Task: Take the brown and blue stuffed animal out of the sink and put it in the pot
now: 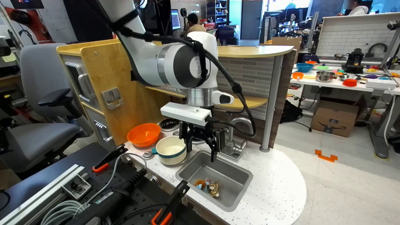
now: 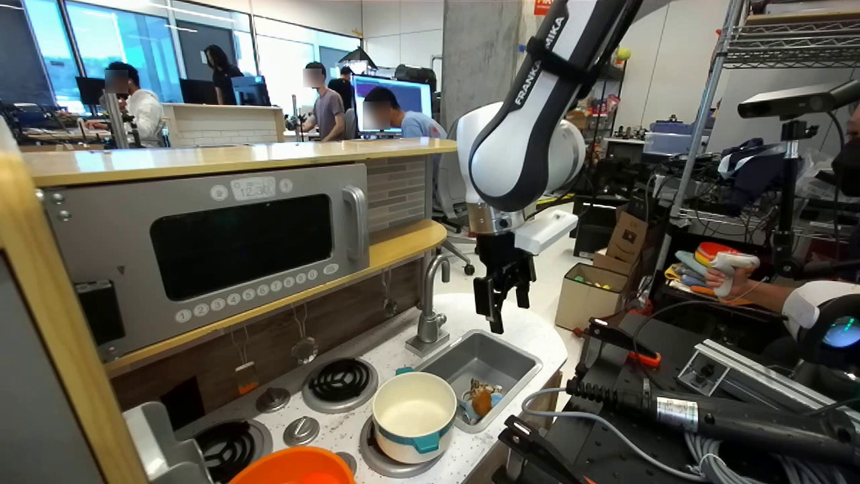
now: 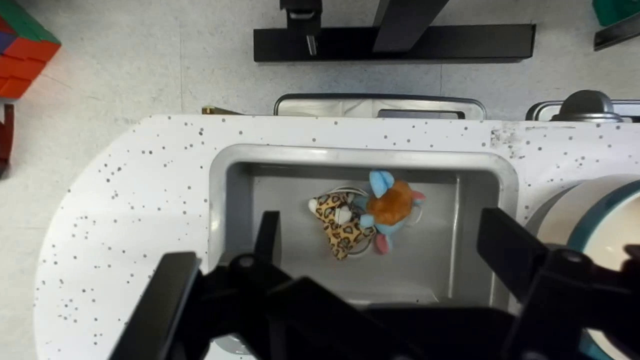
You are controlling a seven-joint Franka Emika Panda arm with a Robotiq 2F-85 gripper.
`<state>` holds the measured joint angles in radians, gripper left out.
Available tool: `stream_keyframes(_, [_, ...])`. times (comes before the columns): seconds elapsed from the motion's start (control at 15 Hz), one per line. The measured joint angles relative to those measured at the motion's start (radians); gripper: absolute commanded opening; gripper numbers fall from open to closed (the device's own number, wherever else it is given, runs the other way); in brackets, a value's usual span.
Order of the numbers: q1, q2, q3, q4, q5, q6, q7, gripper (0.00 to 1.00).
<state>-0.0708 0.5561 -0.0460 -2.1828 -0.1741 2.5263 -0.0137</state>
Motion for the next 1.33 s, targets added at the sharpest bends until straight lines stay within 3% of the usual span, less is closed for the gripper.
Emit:
stream_keyframes(0.67, [0.040,0.334,0.011,0.220,-0.003,0.112,-0.179,1.00])
stream_keyframes(1.33, [0.040,0.503,0.008,0.389,-0.005,0.121,-0.249,1.00])
